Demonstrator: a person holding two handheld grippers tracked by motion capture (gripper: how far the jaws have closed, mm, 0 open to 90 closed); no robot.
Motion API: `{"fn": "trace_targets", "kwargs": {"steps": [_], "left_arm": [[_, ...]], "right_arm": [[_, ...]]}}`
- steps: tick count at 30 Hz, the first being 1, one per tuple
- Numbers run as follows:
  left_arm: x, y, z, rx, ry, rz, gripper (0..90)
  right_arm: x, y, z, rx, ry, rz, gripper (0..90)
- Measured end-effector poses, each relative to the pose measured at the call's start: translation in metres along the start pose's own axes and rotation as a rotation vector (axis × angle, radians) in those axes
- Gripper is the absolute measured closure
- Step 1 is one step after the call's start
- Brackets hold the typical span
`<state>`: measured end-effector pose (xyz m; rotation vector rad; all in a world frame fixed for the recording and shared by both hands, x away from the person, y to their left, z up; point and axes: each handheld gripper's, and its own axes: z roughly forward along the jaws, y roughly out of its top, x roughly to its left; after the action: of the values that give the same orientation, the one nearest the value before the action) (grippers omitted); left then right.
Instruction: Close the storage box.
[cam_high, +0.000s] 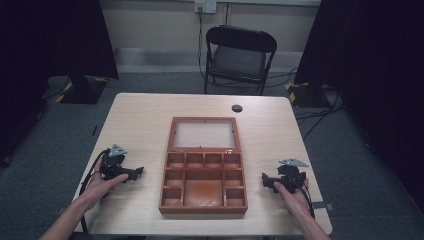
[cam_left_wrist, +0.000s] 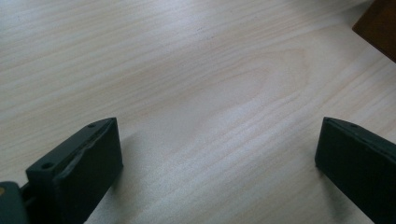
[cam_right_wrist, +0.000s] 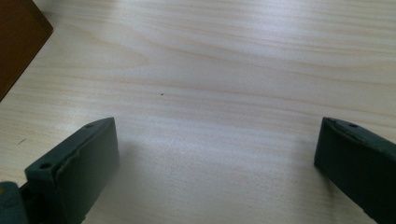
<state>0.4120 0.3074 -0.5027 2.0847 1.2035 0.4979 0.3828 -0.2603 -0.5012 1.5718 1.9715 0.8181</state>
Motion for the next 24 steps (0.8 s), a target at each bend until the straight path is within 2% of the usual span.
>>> {"fn": "trace_targets", "kwargs": {"steps": [2, 3, 7, 8, 9, 11, 12, 13, 14, 15, 16, 17, 20, 21, 22, 24], "left_arm": [[0.001, 0.000, -0.001, 0.003, 0.006, 0.003, 0.9], [0.000, 0.001, -0.001, -0.004, 0.008, -0.020, 2.8], [0.001, 0.001, -0.002, -0.006, 0.018, -0.033, 7.4], [0.003, 0.001, -0.004, 0.001, 0.025, -0.025, 11.3], [0.002, 0.001, -0.004, -0.006, 0.023, -0.042, 11.3], [0.004, 0.002, -0.005, -0.006, 0.024, -0.053, 15.7], [0.005, 0.002, -0.006, -0.009, 0.013, -0.066, 15.7], [0.005, 0.002, -0.006, -0.009, 0.011, -0.069, 15.7], [0.004, 0.002, -0.006, -0.009, 0.008, -0.071, 15.8], [0.004, 0.003, -0.007, -0.006, -0.004, -0.065, 15.9], [0.003, 0.004, -0.007, -0.012, -0.009, -0.067, 16.0], [0.002, 0.005, -0.008, -0.014, -0.009, -0.061, 16.3], [-0.001, 0.009, -0.011, -0.036, -0.021, -0.069, 16.3], [-0.001, 0.011, -0.012, -0.044, -0.023, -0.075, 16.3], [-0.002, 0.013, -0.013, -0.052, -0.023, -0.079, 16.3], [-0.004, 0.017, -0.014, -0.067, -0.023, -0.088, 16.2]], "right_arm": [[0.000, 0.000, 0.000, -0.001, 0.001, 0.001, 0.0], [0.000, 0.000, -0.001, 0.000, 0.011, -0.011, 0.0], [0.000, 0.000, -0.001, 0.009, 0.017, -0.011, 0.0], [0.001, 0.002, -0.002, 0.011, 0.023, -0.006, 5.2], [0.001, 0.002, -0.002, 0.011, 0.023, -0.006, 5.2], [0.002, 0.005, -0.005, -0.016, 0.052, -0.010, 19.1], [0.002, 0.005, -0.005, -0.016, 0.052, -0.010, 19.1], [0.003, 0.006, -0.006, -0.016, 0.054, -0.014, 11.0], [0.004, 0.006, -0.006, -0.012, 0.051, -0.009, 10.4], [0.005, 0.007, -0.005, -0.002, 0.068, -0.009, 17.7], [0.005, 0.008, -0.005, 0.007, 0.082, -0.016, 19.6], [0.006, 0.009, -0.005, 0.007, 0.090, -0.016, 13.5], [0.008, 0.012, -0.009, -0.015, 0.099, -0.021, 17.5], [0.009, 0.013, -0.011, -0.029, 0.116, -0.033, 14.0], [0.010, 0.015, -0.012, -0.037, 0.115, -0.036, 14.0], [0.013, 0.018, -0.014, -0.046, 0.145, -0.032, 14.9]]}}
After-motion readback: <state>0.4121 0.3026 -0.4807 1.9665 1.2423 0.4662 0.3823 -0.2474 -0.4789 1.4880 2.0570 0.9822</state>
